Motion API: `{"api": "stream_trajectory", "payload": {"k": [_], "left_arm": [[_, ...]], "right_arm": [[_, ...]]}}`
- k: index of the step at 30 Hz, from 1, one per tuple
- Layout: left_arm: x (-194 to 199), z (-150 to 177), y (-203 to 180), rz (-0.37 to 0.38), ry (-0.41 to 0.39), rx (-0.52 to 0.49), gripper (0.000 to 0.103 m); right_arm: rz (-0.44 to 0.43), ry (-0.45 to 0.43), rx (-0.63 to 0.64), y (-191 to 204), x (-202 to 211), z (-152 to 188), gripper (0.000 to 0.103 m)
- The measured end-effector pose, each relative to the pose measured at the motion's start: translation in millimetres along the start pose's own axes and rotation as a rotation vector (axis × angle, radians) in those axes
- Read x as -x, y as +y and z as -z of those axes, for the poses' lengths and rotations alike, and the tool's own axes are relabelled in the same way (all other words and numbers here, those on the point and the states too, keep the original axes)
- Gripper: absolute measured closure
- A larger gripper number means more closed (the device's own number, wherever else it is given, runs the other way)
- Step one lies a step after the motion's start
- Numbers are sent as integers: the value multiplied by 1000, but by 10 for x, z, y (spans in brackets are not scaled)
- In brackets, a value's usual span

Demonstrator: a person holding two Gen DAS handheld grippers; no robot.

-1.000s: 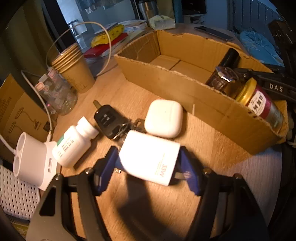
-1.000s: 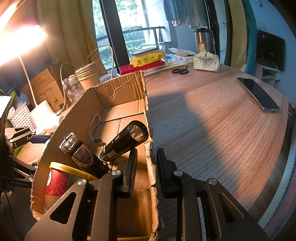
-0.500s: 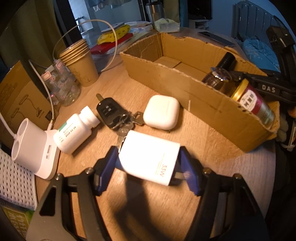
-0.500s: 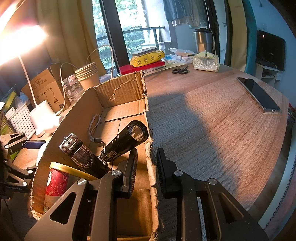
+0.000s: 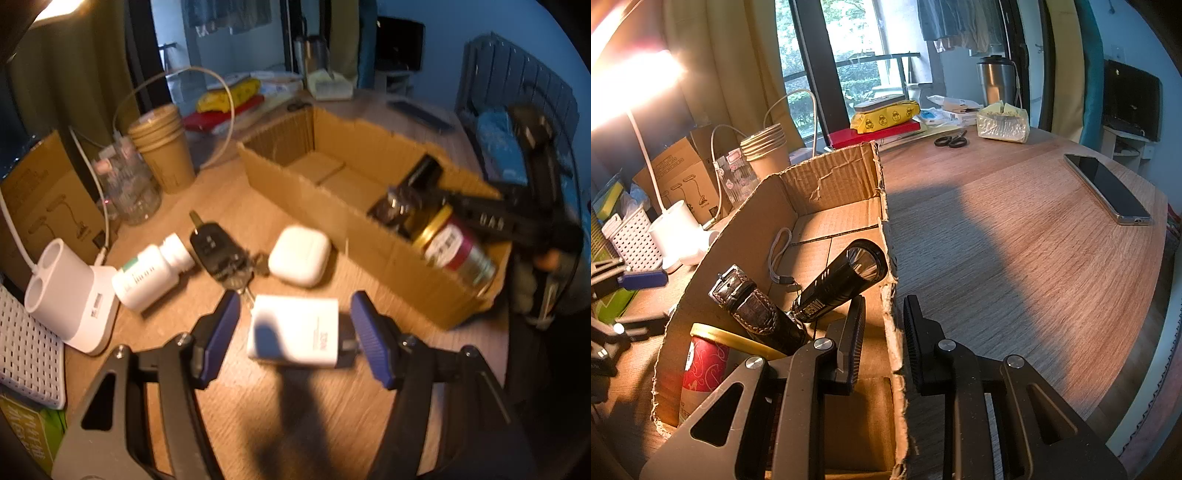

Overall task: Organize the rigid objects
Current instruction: 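Lift the white charger off the desk with the left gripper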

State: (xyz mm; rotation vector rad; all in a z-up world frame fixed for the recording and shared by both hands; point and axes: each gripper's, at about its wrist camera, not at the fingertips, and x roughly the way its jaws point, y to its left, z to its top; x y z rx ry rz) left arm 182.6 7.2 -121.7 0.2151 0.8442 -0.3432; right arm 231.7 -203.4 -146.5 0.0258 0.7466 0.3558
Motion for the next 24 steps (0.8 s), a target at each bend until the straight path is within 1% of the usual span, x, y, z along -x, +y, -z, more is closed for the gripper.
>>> {"api": "stream_trajectory", "payload": {"k": [1, 3, 6, 9, 10, 11, 13, 14, 16, 21, 24], "left_arm": [[-14, -17, -9, -5, 11, -3, 41], [-63, -24, -19, -9, 33, -7, 47], [-115, 15, -12, -4, 51, -11, 47], [-203, 54, 36, 13, 82, 2, 46], [-207, 66, 45, 13, 78, 3, 45], [-209, 66, 40, 8, 77, -1, 45], [-237, 60, 26, -3, 84, -11, 37], [-264, 62, 12, -24, 92, -21, 37], [-284, 74, 3, -41, 96, -36, 36], [-349, 77, 44, -22, 108, -24, 34], [-452, 97, 27, 14, 149, -31, 34]], "right_arm": [[0, 0, 0, 0, 0, 1, 80], [-1, 0, 1, -1, 1, 5, 80], [0, 0, 0, -4, 2, 6, 80], [-1, -1, 0, -1, 2, 5, 80], [0, 0, 0, -4, 4, 7, 80], [0, 0, 0, -5, 4, 8, 80], [0, 0, 0, -5, 4, 8, 80], [-1, 0, 0, -6, 5, 9, 80], [-1, -1, 0, 2, -1, 2, 80], [-1, -1, 0, 1, 0, 4, 80], [-1, -1, 0, -5, 3, 8, 80]]}}
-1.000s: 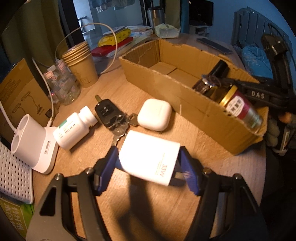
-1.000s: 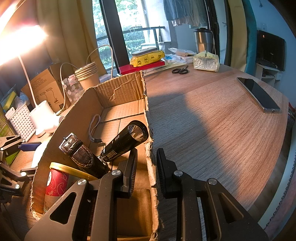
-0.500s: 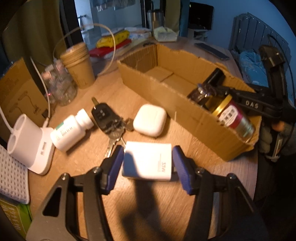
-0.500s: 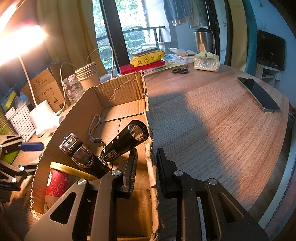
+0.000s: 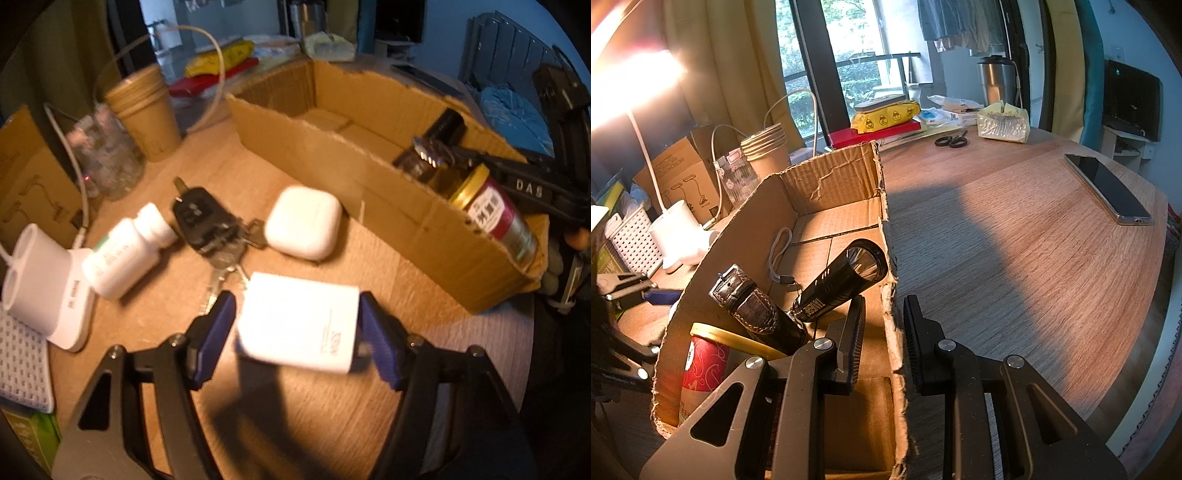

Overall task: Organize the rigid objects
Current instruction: 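Lift the white charger off the desk with the left gripper, then carry the charger into the box and open the left gripper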

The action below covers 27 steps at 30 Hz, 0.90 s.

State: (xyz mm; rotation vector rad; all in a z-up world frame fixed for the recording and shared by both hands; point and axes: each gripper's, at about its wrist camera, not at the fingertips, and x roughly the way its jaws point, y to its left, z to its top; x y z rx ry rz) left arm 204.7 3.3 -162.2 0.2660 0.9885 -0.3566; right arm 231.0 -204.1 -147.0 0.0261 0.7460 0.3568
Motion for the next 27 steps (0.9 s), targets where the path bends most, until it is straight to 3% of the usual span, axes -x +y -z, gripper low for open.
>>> {"api": "stream_trajectory", "payload": {"k": [7, 14, 27], "left_arm": [[40, 14, 46, 11, -25, 48, 42], [319, -5, 97, 54, -89, 122, 44], [752, -450, -228, 76, -242, 62, 44]], "right_arm": [[-1, -1, -1, -3, -1, -1, 80], [0, -1, -1, -4, -1, 0, 80], [-1, -2, -2, -2, -4, -2, 80]]}}
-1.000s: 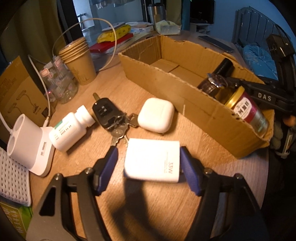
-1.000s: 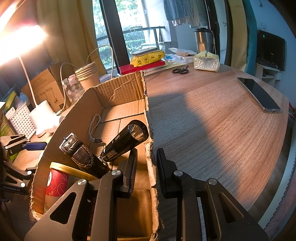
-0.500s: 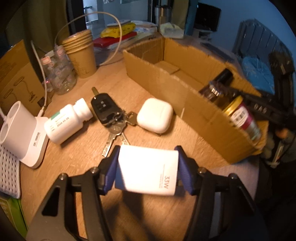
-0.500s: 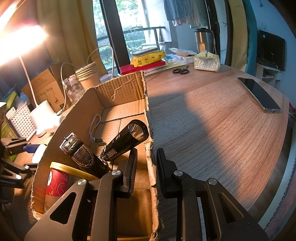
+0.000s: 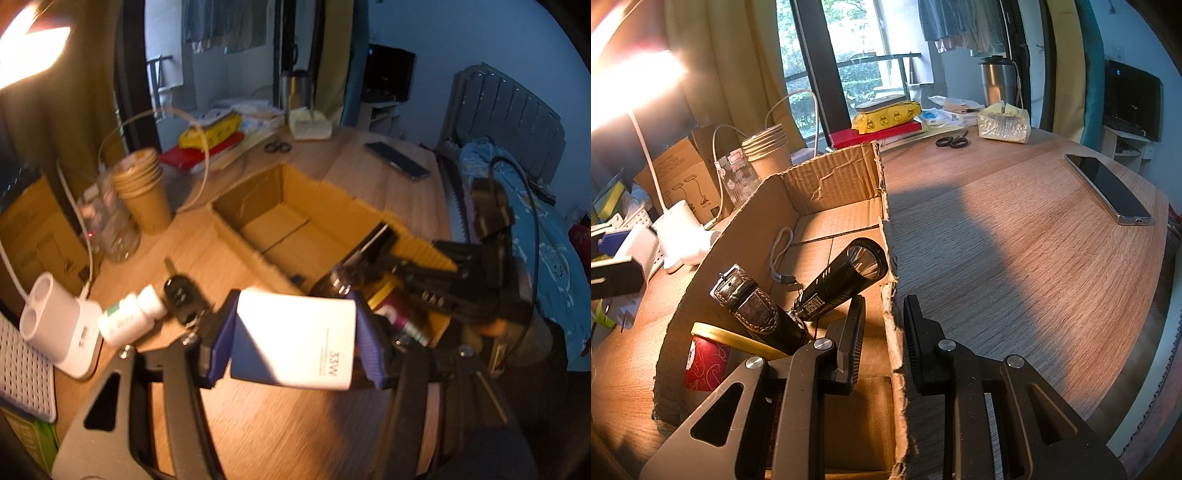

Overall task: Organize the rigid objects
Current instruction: 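Carry the charger into the box and open the left gripper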

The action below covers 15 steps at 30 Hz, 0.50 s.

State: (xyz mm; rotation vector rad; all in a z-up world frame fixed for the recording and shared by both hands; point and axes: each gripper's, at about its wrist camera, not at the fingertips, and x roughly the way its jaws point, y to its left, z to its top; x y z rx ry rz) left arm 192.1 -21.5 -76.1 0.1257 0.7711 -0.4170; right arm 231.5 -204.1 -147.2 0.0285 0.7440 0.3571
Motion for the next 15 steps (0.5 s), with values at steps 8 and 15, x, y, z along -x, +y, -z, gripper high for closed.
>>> {"api": "stream_trajectory", "payload": {"k": [8, 15], "left_arm": [[-180, -216, -151, 15, -58, 14, 44], [-338, -365, -178, 16, -96, 36, 44]], "right_arm": [[0, 1, 0, -4, 3, 4, 80], [-2, -2, -1, -8, -14, -26, 80]]}}
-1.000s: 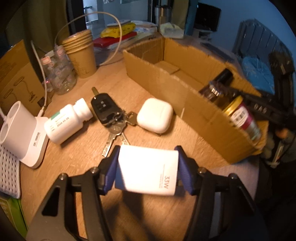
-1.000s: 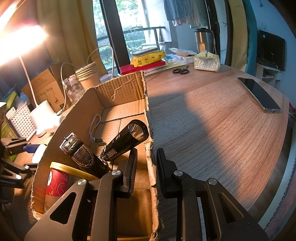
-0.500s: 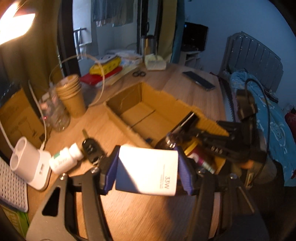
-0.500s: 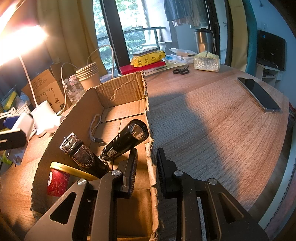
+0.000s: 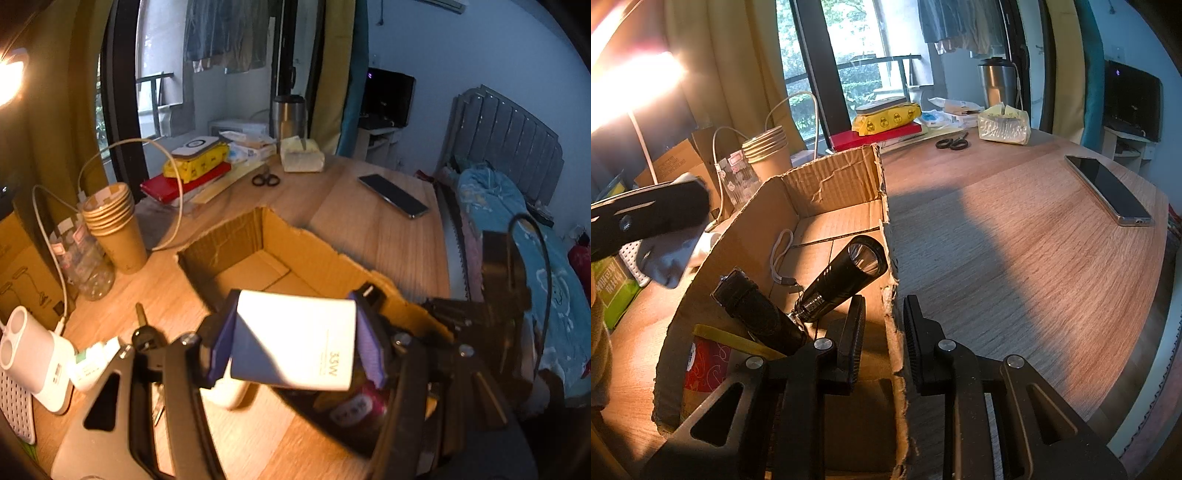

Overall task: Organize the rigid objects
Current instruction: 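Carry the charger into the box and open the left gripper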

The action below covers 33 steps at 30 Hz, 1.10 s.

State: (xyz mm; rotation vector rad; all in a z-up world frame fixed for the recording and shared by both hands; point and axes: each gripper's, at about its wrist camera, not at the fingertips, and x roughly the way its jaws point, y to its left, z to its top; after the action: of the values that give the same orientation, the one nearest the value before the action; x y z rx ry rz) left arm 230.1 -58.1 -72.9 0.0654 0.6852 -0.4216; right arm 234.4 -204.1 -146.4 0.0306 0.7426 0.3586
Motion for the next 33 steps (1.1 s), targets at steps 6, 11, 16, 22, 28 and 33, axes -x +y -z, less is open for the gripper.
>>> {"api": "stream_trajectory", "payload": {"k": [6, 11, 16, 22, 28, 33], "left_arm": [[-213, -68, -65, -12, 14, 6, 44], [-340, -58, -98, -27, 32, 1, 44], [-408, -55, -123, -39, 45, -12, 44], [-413, -61, -184, -26, 39, -39, 43], [-425, -81, -198, -43, 47, -52, 43], [-358, -72, -184, -55, 45, -58, 42]], "right_arm": [[-5, -3, 2, 4, -7, -41, 80], [-7, -7, 4, -9, -7, -27, 80], [-7, -8, 4, -12, -1, -19, 80], [-7, -8, 4, -13, -1, -16, 80], [-10, -7, 8, 11, 10, -7, 80], [-10, -9, 9, 25, 8, -23, 80]]}}
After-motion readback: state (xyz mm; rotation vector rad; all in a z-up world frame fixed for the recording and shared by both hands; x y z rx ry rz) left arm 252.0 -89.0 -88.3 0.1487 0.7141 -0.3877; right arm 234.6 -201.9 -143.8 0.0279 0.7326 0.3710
